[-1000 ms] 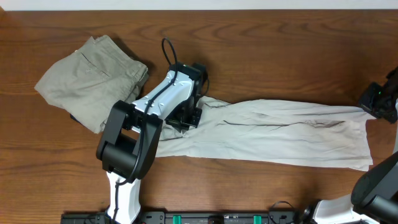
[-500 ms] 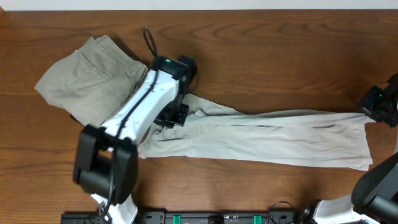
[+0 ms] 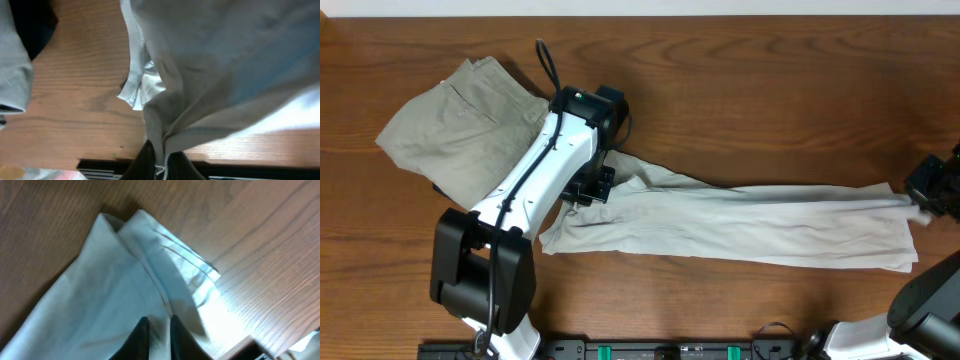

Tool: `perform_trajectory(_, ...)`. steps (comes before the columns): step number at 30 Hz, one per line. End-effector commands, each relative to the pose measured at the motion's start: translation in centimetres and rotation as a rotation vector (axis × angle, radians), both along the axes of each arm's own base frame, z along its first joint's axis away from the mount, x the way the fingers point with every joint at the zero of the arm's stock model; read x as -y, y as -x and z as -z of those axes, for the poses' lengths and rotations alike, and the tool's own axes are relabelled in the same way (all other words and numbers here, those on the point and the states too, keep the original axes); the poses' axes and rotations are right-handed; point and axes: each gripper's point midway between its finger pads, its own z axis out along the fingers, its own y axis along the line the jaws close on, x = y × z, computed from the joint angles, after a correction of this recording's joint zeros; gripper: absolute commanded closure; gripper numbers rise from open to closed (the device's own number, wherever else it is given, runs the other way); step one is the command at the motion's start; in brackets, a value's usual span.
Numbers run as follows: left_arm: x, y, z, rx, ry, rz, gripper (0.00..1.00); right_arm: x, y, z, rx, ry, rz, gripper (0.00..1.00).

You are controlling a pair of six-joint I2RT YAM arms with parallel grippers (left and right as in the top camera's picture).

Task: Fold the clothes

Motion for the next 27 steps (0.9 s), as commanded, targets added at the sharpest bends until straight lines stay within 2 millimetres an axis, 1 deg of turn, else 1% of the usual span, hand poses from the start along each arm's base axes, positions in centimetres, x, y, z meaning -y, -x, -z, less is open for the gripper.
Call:
perform_trajectory(1,-0.6,-0.3,-0.4,0.015,-0.023,0.003,0.77,0.7,0.5,-0.9,0.006,0.036,0.023,0.8)
perform_trajectory(5,-0.6,-0.2,-0.5,0.009,-0.025,0.004,0.74,0.7,0.4,-0.9,0.008,0.037,0.024,0.79)
perform_trajectory(6,-0.6,-0.2,-0.5,0.01,-0.025,0.004,0.71,0.6,0.4,-0.9,0.01,0.033,0.023,0.78)
perform_trajectory(8,-0.6,-0.3,-0.5,0.013,-0.024,0.003,0.66,0.0,0.0,-0.8,0.032,0.0,0.018,0.78)
perform_trajectory(9,-0.5,-0.4,-0.4,0.017,-0.022,0.003,0.65,-0.6,-0.5,-0.7,0.057,-0.039,0.012,0.78)
perform_trajectory(10,-0.5,-0.5,-0.4,0.023,-0.019,0.003,0.61,-1.2,-0.9,-0.7,0.076,-0.07,0.001,0.78)
perform_trajectory(11,-0.4,-0.7,-0.3,0.033,-0.015,0.003,0.55,-1.8,-1.2,-0.7,0.093,-0.098,-0.021,0.77)
perform_trajectory(12,-0.3,-1.0,-0.3,0.042,-0.01,0.002,0.53,-2.2,-1.5,-0.6,0.103,-0.118,-0.038,0.76)
perform_trajectory(16,0.2,-1.9,0.0,0.079,0.012,0.0,0.39,-3.2,-1.5,0.0,0.09,-0.138,-0.067,0.71)
perform_trajectory(17,0.6,-2.0,0.1,0.083,0.033,-0.003,0.36,-3.6,-1.4,0.3,0.086,-0.15,-0.071,0.7)
perform_trajectory(18,1.0,-2.1,0.3,0.085,0.055,-0.007,0.34,-3.8,-1.3,0.6,0.081,-0.156,-0.075,0.66)
perform_trajectory(19,1.4,-2.2,0.4,0.087,0.077,-0.01,0.34,-4.2,-1.3,1.0,0.078,-0.168,-0.079,0.58)
perform_trajectory(21,2.3,-2.3,1.0,0.089,0.122,-0.017,0.33,-4.9,-1.2,1.6,0.083,-0.2,-0.087,0.48)
perform_trajectory(24,2.8,-2.3,2.5,0.09,0.157,-0.022,0.33,-5.8,-1.2,2.8,0.096,-0.245,-0.092,0.48)
perform_trajectory(27,2.7,-2.0,4.6,0.094,0.158,-0.025,0.32,-6.3,-0.7,4.2,0.094,-0.267,-0.09,0.49)
